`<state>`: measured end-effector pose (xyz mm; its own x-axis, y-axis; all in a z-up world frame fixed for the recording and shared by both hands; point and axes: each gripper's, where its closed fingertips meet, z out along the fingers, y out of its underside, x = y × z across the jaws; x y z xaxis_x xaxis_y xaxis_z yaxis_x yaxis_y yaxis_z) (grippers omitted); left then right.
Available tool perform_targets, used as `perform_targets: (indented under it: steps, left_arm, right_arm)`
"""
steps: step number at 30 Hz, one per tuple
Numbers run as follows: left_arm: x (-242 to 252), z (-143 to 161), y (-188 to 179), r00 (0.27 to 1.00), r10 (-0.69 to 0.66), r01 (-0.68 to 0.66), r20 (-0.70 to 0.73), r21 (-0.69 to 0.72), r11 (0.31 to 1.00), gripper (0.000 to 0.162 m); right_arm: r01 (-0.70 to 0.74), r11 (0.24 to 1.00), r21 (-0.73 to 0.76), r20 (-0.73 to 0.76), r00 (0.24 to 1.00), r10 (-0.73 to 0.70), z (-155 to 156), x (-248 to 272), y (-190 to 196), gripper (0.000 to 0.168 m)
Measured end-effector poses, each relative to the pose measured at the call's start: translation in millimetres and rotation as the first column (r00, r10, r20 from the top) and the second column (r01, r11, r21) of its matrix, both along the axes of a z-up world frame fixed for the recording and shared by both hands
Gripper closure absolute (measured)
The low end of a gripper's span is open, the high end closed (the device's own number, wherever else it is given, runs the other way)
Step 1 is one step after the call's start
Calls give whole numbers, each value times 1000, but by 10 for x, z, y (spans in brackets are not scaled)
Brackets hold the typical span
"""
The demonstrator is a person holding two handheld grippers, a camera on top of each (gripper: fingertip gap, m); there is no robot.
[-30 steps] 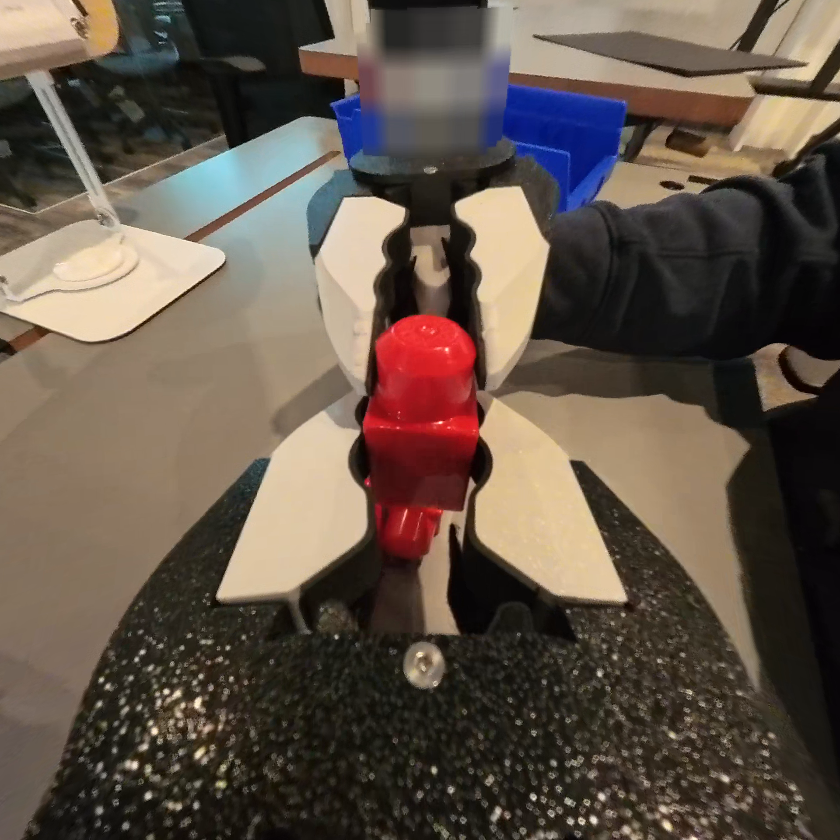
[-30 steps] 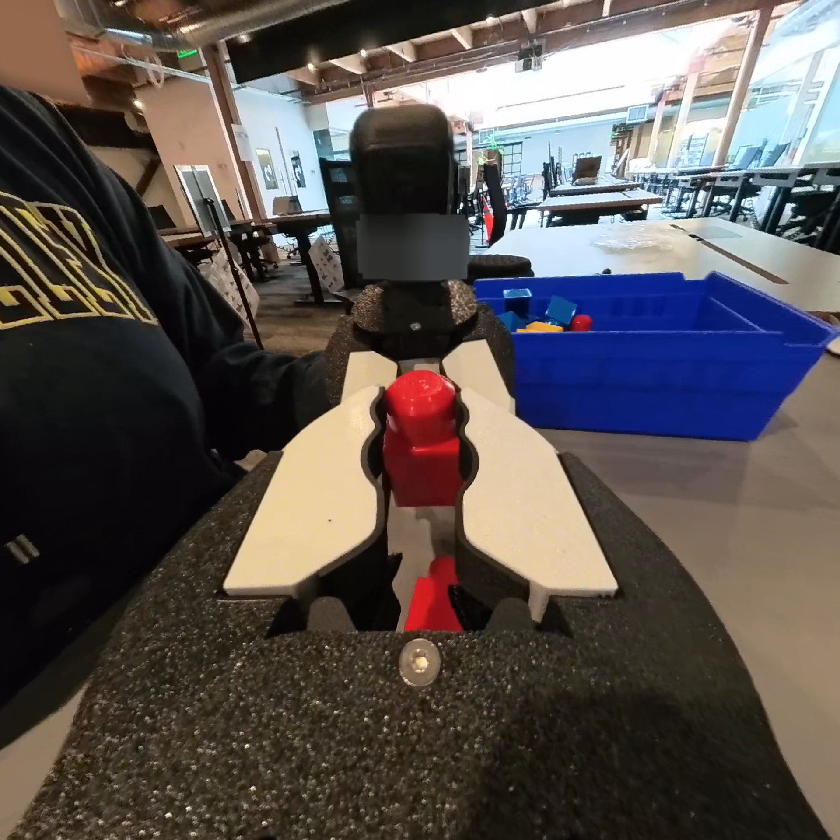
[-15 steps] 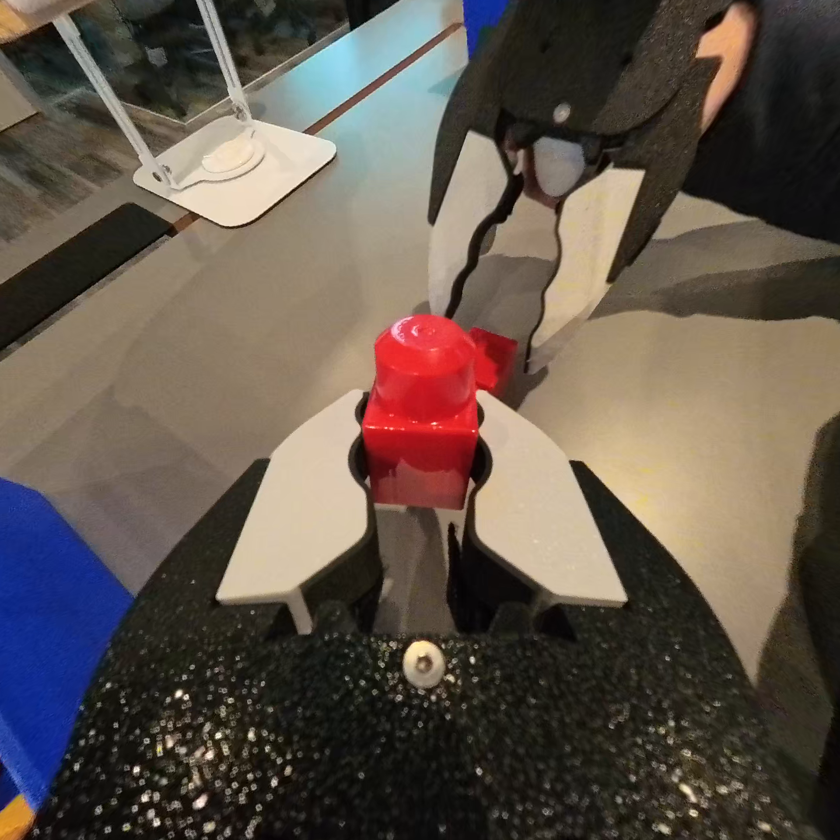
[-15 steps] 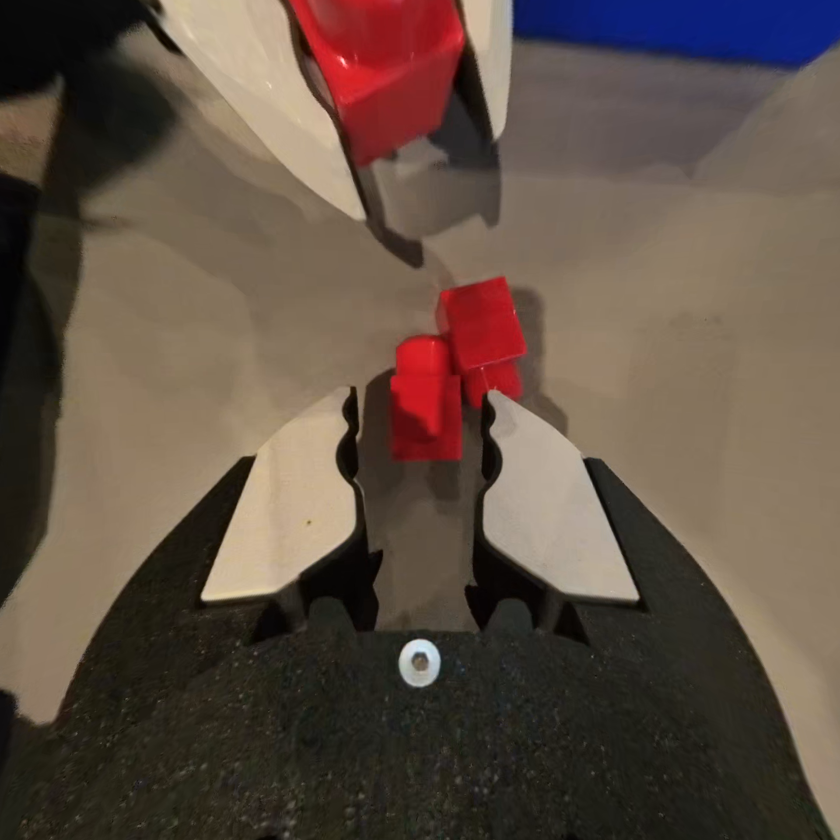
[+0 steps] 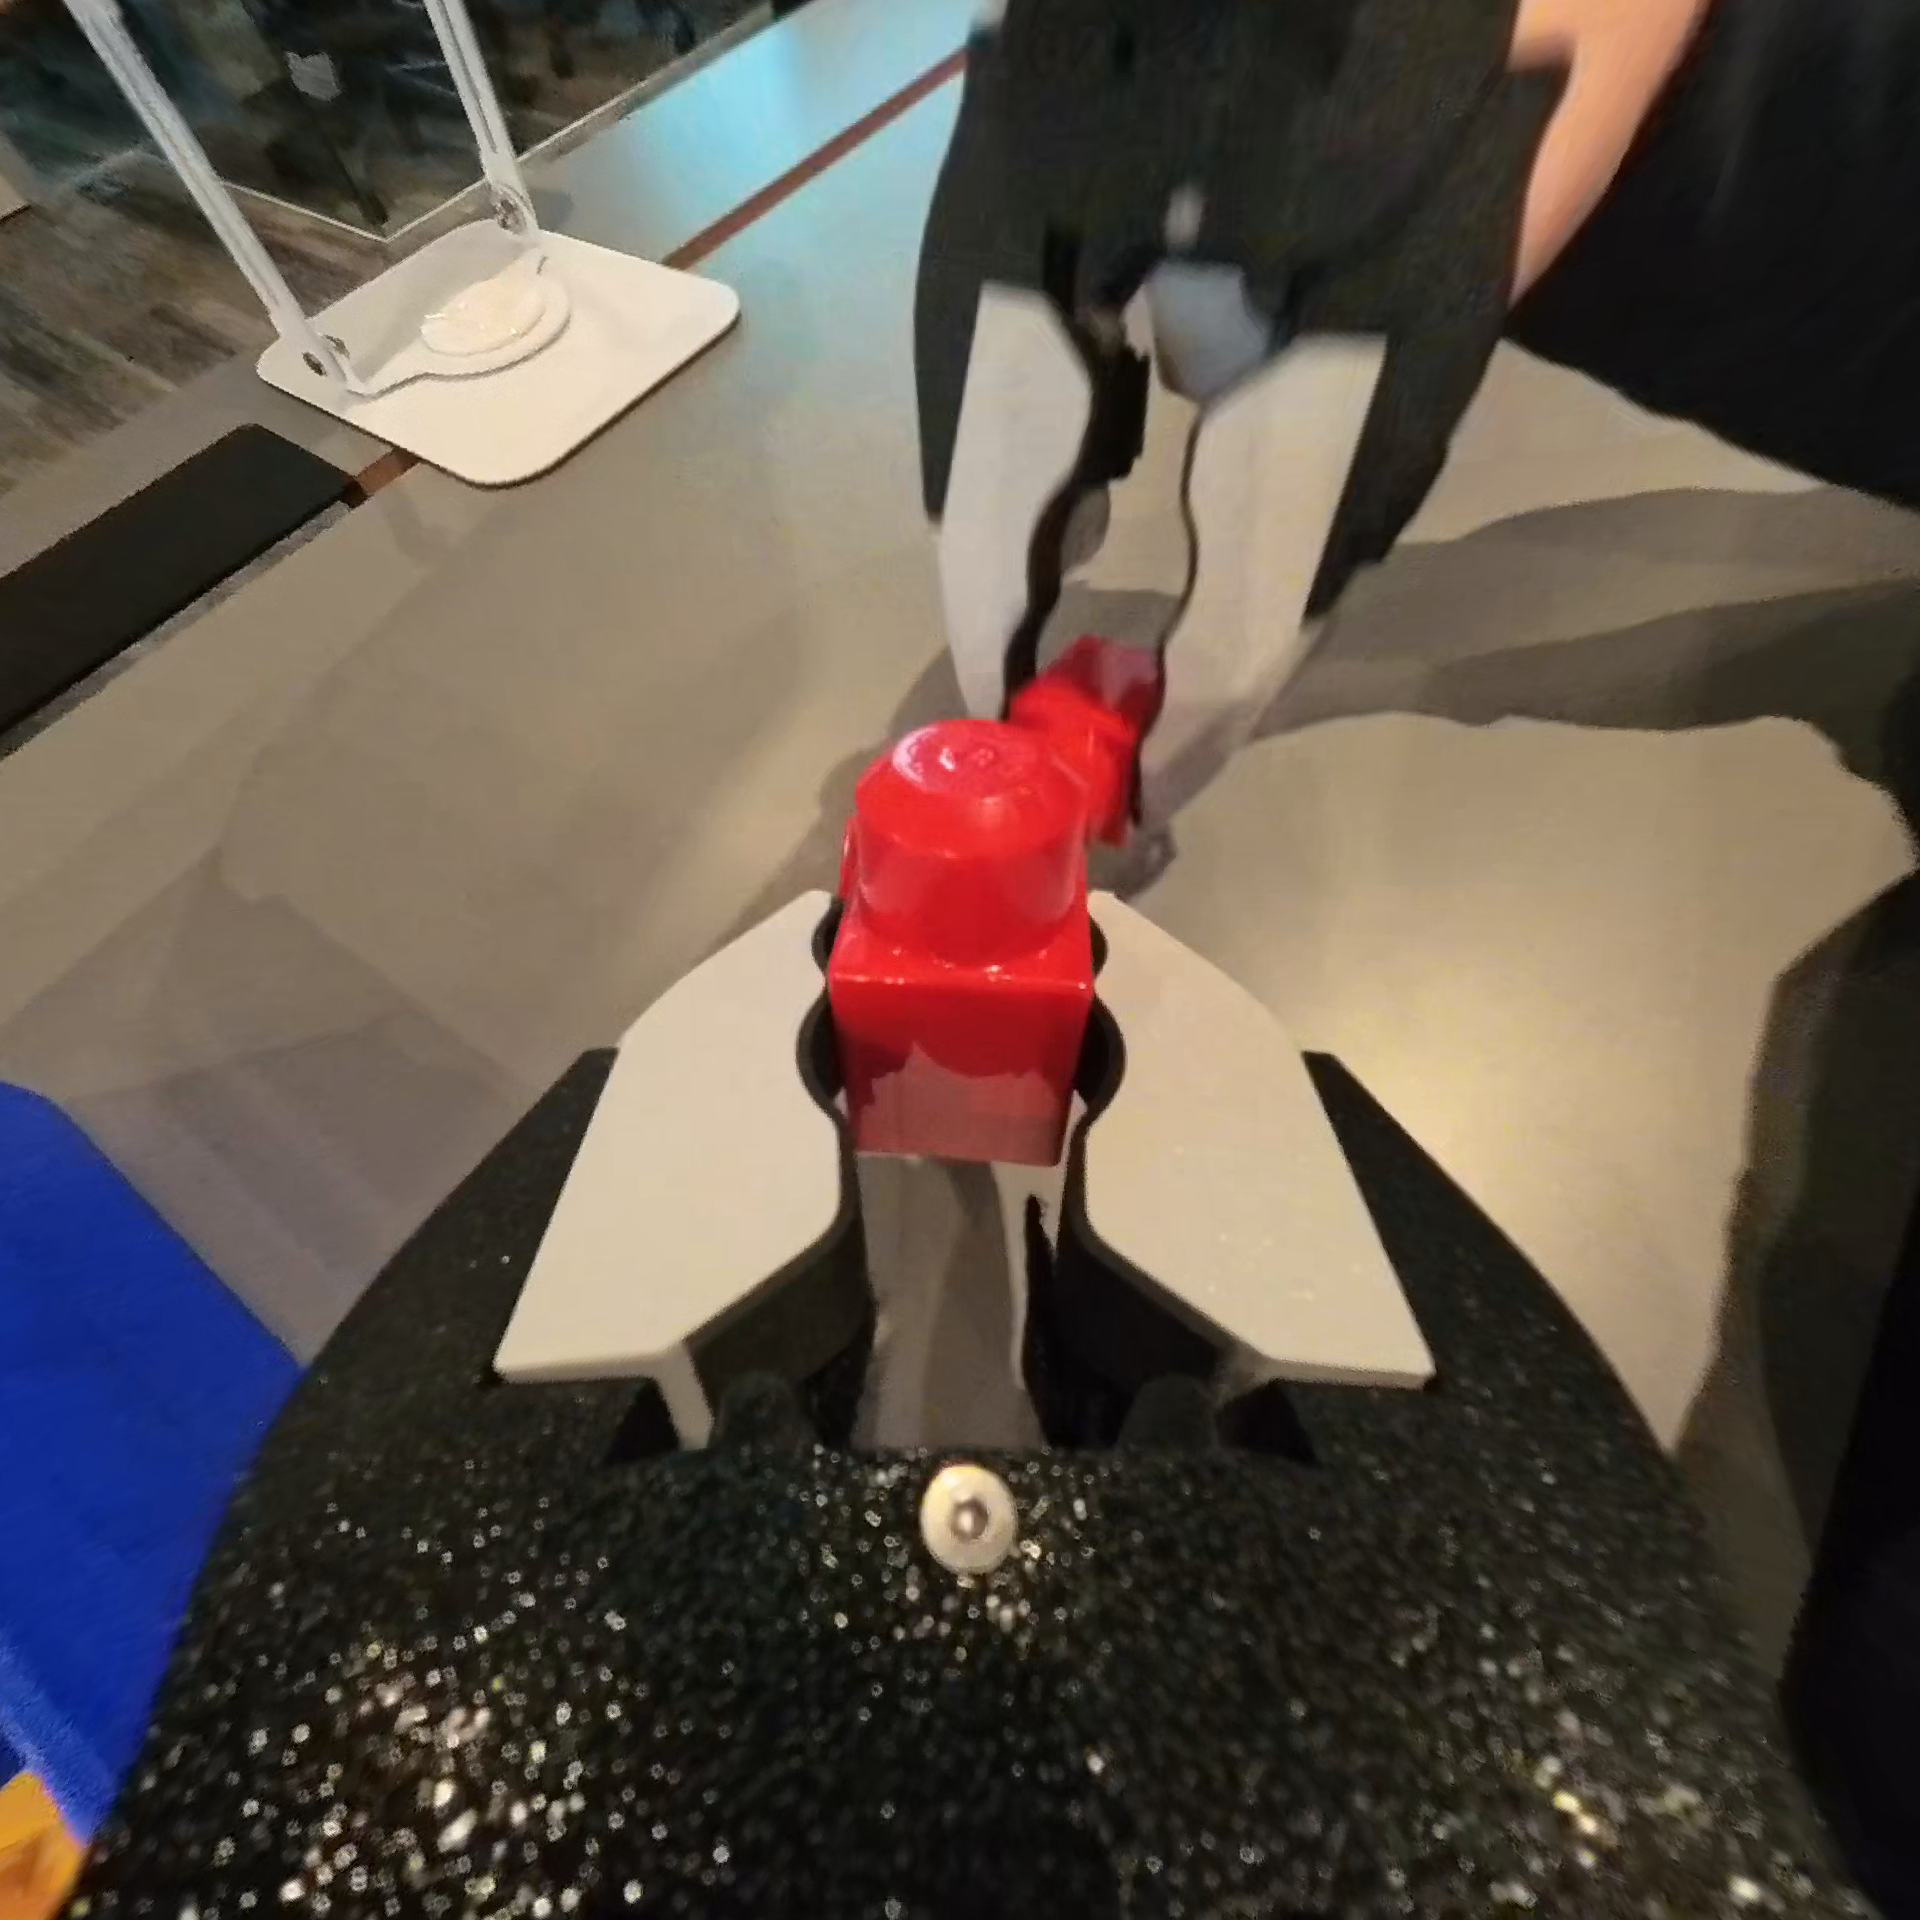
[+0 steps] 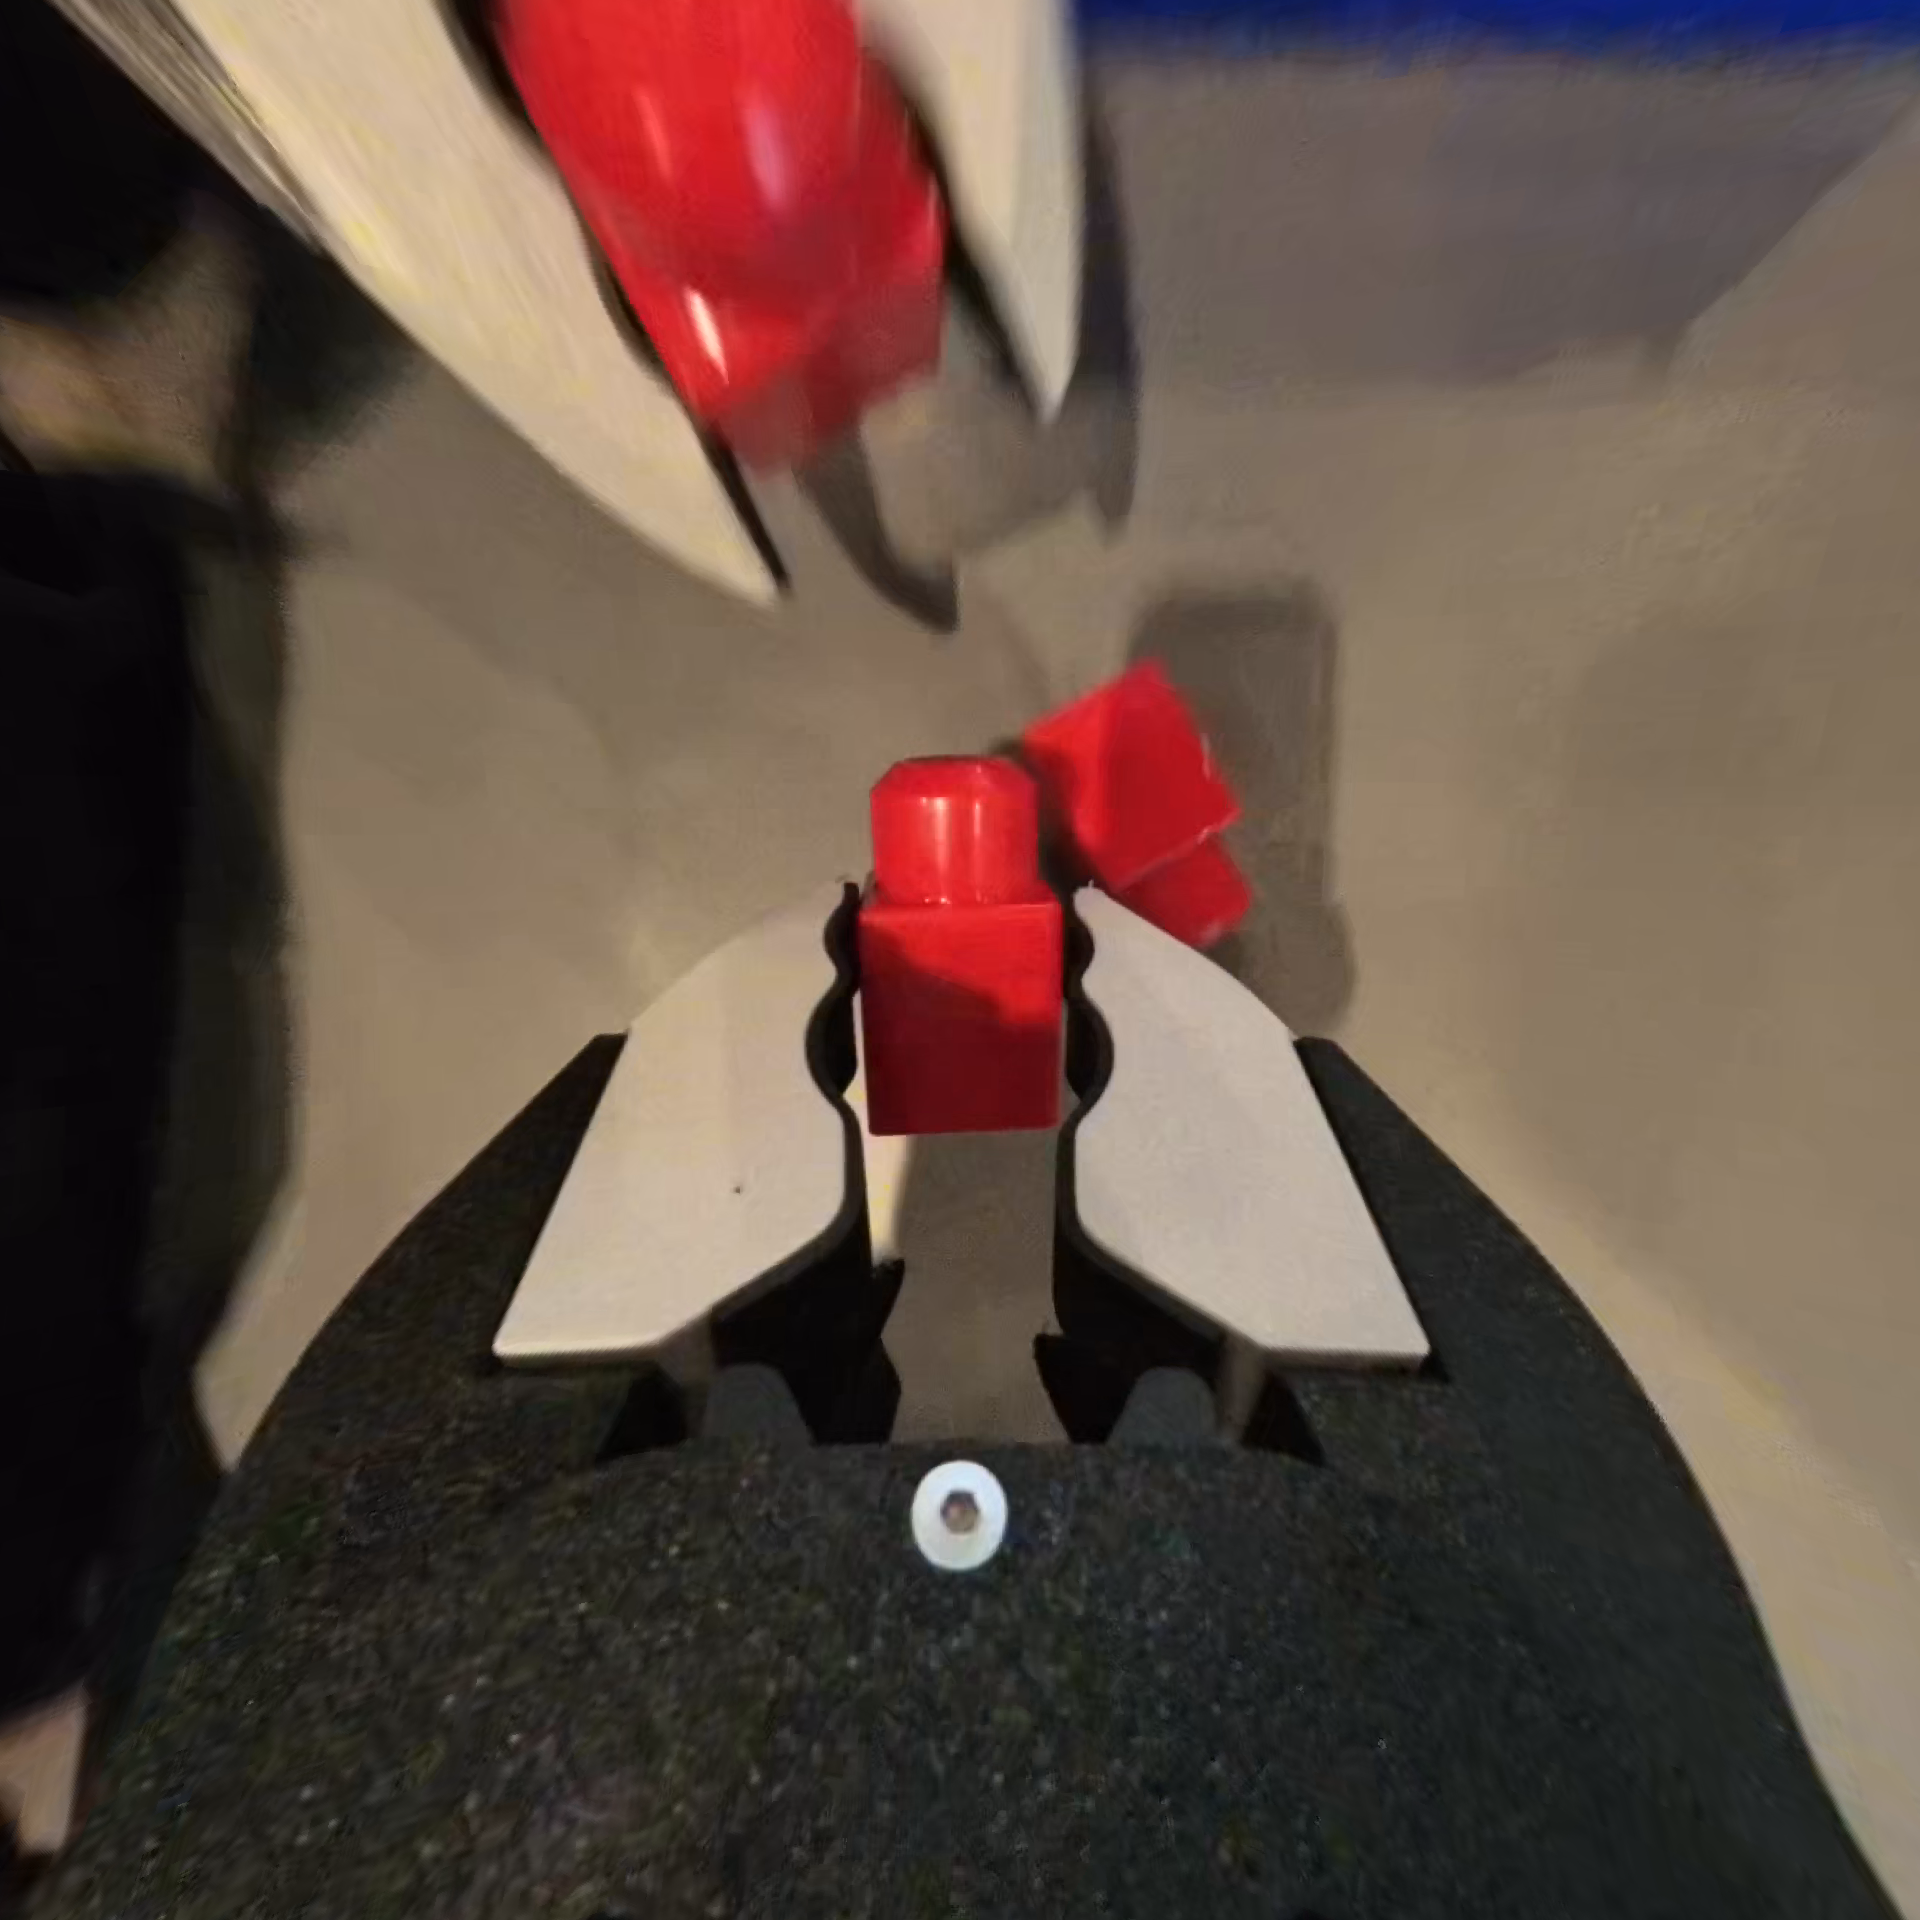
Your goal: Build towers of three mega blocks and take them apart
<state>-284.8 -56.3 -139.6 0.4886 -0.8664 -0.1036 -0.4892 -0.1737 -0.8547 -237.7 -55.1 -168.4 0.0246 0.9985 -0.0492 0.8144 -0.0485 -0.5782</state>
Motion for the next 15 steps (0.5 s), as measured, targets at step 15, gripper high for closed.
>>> perform_targets:
  steps: [15]
  left_arm:
    - [620,186,-228,941,-215,243,262,-78,967,121]
  right_arm:
    - [-106,990,-93,-907,418,-40,1256,-292,-284,133]
